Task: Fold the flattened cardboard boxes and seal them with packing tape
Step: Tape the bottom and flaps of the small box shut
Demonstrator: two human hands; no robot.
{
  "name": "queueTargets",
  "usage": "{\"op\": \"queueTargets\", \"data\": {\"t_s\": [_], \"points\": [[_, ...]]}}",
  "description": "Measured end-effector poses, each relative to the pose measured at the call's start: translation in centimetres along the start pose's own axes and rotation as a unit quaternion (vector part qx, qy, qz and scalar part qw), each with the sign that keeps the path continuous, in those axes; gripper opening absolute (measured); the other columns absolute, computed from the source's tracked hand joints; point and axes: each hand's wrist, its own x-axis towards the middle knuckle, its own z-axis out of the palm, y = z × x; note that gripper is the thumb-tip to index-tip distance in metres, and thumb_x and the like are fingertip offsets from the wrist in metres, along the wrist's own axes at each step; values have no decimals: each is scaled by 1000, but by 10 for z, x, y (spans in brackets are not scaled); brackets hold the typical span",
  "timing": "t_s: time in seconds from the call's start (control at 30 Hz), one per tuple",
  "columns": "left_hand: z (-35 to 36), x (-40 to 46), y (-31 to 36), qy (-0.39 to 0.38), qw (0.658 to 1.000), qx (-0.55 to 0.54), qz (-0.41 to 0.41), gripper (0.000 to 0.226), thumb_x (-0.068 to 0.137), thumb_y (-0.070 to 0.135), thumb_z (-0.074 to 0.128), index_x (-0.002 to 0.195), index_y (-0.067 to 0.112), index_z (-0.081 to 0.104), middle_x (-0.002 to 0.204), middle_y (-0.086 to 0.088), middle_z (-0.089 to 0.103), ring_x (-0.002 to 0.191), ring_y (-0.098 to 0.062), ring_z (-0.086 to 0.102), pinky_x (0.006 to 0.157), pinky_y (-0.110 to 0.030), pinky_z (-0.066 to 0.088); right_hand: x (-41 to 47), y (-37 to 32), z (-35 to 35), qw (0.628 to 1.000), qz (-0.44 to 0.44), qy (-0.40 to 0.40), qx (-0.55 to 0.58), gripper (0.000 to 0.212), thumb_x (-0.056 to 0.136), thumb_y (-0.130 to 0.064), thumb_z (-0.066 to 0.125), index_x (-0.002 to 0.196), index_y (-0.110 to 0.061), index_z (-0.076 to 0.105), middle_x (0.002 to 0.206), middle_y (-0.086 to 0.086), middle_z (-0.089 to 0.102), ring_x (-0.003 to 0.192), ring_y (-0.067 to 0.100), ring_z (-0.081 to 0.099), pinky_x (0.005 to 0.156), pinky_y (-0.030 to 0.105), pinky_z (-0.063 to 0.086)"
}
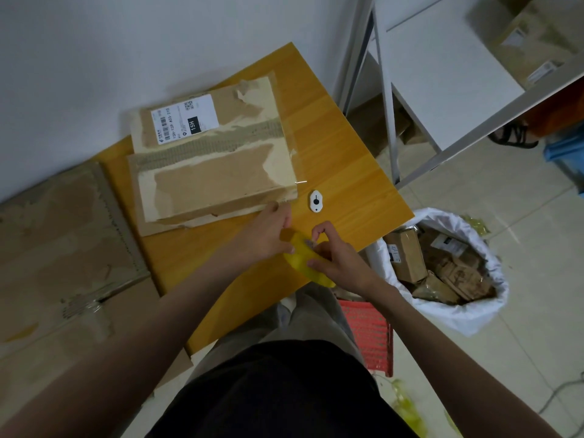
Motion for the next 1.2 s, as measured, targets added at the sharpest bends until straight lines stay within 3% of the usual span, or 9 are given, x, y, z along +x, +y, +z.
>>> {"op": "queueTargets", "data": {"t_s": [0.17,0.27,0.47,0.53,0.6,0.67,0.73,0.9,1.2], "points": [[3,-13,-6,67,998,-6,15,30,86,26,73,94,13,48,95,0,45,79,-20,47,67,-35,39,38,26,32,990,-37,2,-139,46,78,0,68,115,-13,45,82,-4,46,76,22,47,63,35,32],[-4,-15,-5,120,992,-9,39,19,91,25,68,93,14,53,94,3,47,75,-10,45,68,-32,41,54,42,50,954,-80,7,-288,56,78,-1,68,130,-7,49,108,11,63,101,35,54,77,41,39],[-20,1,-5,249,962,38,105,17,93,17,65,108,10,67,111,-3,57,102,-19,55,86,-33,46,64,67,50,936,-44,-25,-349,47,86,-2,60,129,-15,50,124,6,62,113,27,51,92,32,36],[-26,14,-5,270,956,45,107,19,91,16,68,109,11,66,113,-2,58,106,-19,55,88,-35,48,67,57,43,961,-28,-27,-275,34,88,-7,63,121,-12,57,117,7,63,108,25,56,90,32,44],[-28,29,-6,275,955,47,99,22,87,17,73,107,11,65,114,-2,57,107,-19,55,88,-37,49,73,38,30,991,6,73,-116,23,89,-13,68,111,-11,61,105,3,67,95,17,62,81,27,51],[-28,44,-8,269,957,50,90,27,84,22,76,104,9,64,112,-4,57,108,-21,55,86,-38,50,84,17,10,969,52,237,46,16,93,-15,66,108,-11,61,94,-1,67,83,7,63,73,19,51],[-25,56,-9,276,955,73,85,29,81,28,78,98,9,64,109,-4,56,106,-23,55,80,-38,51,96,-2,-10,926,95,318,179,15,97,-15,59,111,-10,60,92,6,67,78,11,63,70,23,52],[-19,67,-9,312,934,134,110,33,72,29,86,83,12,60,92,-4,57,84,-23,62,56,-32,51,115,-15,-27,907,138,197,347,25,98,-22,60,114,-3,65,103,14,68,86,18,64,77,28,54],[-18,64,-11,337,922,147,121,38,69,36,87,82,13,60,89,-2,59,78,-20,61,53,-31,49,120,3,-27,863,121,90,483,7,90,-11,68,88,-4,69,84,7,70,86,16,68,83,26,55]]}}
